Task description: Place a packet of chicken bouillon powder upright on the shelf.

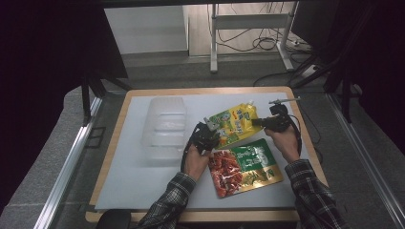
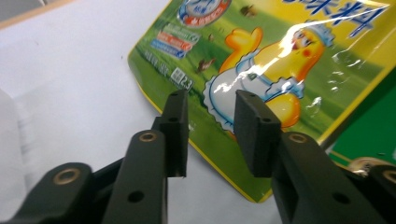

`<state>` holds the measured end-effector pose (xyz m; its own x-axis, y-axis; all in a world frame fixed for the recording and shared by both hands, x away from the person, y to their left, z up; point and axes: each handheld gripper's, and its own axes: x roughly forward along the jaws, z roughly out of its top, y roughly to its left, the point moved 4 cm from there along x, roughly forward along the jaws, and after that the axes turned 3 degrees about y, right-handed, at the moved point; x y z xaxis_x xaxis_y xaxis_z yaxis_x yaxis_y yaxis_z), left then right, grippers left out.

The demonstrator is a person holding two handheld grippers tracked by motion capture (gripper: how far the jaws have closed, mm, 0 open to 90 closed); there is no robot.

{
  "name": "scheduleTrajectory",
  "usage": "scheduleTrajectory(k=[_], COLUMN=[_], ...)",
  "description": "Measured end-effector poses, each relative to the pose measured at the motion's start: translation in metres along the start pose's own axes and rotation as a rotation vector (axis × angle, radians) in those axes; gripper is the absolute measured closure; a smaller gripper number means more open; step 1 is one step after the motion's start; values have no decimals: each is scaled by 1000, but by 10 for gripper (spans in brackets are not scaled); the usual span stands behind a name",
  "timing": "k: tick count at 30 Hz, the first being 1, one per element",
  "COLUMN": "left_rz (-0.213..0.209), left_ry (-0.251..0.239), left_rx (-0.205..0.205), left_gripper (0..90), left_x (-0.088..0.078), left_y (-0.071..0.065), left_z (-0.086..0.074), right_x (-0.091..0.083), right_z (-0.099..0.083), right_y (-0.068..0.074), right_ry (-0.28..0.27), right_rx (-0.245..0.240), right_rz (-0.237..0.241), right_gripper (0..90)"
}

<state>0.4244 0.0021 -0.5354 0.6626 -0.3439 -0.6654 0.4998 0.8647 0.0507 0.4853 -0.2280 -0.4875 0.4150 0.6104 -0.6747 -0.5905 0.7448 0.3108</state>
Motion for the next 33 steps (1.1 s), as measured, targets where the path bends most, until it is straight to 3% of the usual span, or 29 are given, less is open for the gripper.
scheduleTrajectory(k=[13,17,21,26,33], left_rz=[-51,-89,-144,-182,-241], left_ry=[-51,-65,-78,-78,-99], left_rx=[53,71,87,104,74], left_gripper=[454,355,304,221,146], left_x=[-35,-43,-51,-63,-77], left_y=[-8,-11,-14,-19,-20], left_z=[-7,-13,-18,-24,-35], right_x=[-18,-26,-30,-36,-39], right_z=[22,28,33,39,48], right_y=[25,33,39,48,61], right_ry=[-18,-26,-31,-37,-30], right_rx=[-66,-93,-119,-153,-199], right_rz=[6,4,-1,-16,-37], right_gripper=[891,891,892,891,892])
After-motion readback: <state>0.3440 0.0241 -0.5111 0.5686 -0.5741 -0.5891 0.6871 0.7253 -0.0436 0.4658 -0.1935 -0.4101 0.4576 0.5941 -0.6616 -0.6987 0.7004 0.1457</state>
